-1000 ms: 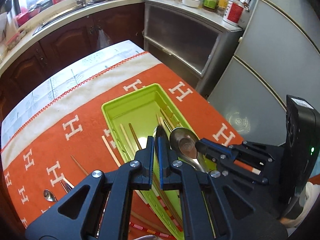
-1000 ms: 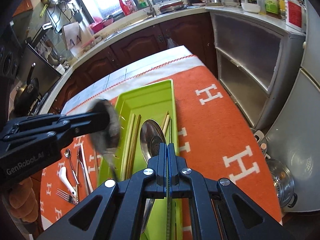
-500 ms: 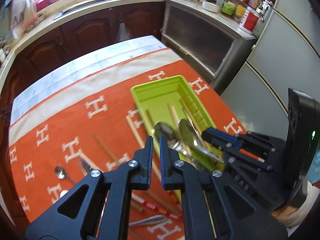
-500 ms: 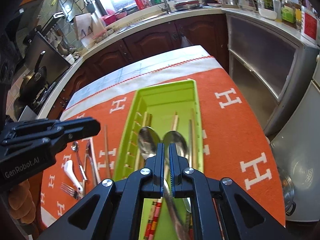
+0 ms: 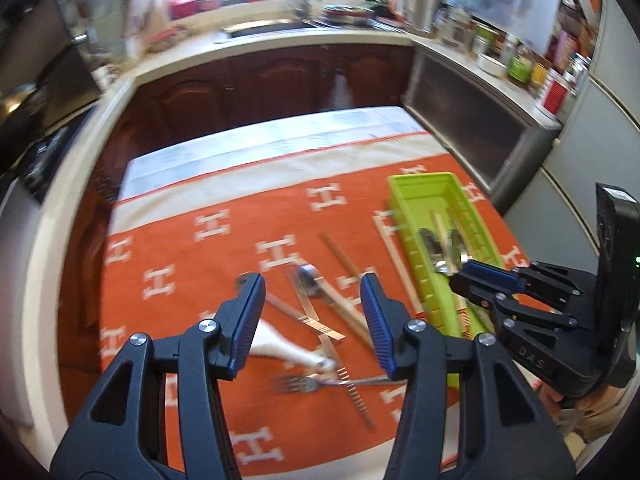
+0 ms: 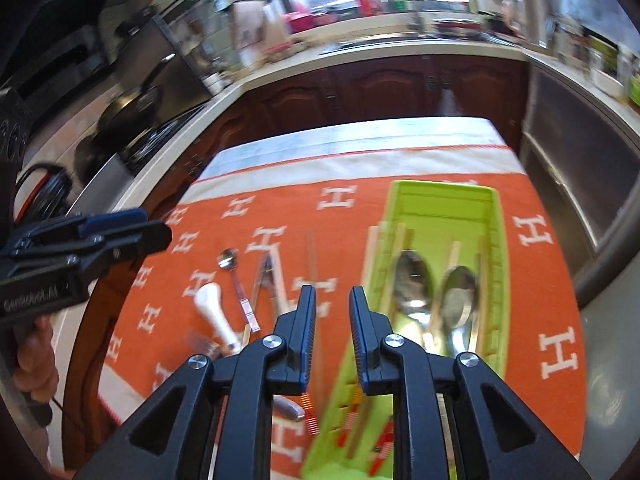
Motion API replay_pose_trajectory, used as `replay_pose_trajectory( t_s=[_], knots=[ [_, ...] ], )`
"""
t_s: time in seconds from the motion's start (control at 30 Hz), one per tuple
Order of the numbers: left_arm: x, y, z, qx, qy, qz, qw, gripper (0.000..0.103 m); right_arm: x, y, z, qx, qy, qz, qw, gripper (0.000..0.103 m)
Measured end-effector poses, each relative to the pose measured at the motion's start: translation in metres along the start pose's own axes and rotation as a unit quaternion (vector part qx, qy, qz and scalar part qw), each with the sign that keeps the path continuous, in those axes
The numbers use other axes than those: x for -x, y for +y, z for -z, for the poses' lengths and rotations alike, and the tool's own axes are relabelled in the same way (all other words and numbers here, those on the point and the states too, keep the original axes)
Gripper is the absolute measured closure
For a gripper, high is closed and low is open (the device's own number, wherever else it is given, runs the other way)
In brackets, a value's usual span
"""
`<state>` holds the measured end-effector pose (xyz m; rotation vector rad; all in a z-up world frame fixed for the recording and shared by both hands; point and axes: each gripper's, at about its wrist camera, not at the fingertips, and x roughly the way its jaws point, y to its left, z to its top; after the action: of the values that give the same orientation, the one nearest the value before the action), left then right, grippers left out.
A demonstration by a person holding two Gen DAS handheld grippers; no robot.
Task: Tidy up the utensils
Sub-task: 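Move both open tools back over the remaining utensils on the blanket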
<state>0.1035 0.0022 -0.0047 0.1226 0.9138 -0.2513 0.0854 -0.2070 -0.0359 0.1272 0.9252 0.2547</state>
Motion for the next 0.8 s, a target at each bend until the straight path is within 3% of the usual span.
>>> replay_pose_trajectory(
  t_s=[0.23, 0.37, 0.63, 0.8],
  knots=[
    [0.021, 0.064, 0.049, 0.077, -0.001, -0.057, 0.9954, 0.053, -0.011, 0.065, 0.011, 0.075, 0.03, -0.039, 0.996, 0.079],
    [0.019, 0.09, 0.081, 0.116, 0.012, -0.066, 0.991, 0.053, -0.032, 0.093, 0.022, 0.116, 0.067, -0.059, 0.989, 0.079],
    [0.002, 0.117, 0.138, 0.17, 0.044, -0.073, 0.9818, 0.053, -0.088, 0.133, 0.051, 0.213, 0.157, -0.075, 0.961, 0.079],
    [-0.006, 0.131, 0.163, 0.206, 0.057, -0.066, 0.9747, 0.053, -0.113, 0.145, 0.061, 0.245, 0.181, -0.068, 0.95, 0.079]
  ],
)
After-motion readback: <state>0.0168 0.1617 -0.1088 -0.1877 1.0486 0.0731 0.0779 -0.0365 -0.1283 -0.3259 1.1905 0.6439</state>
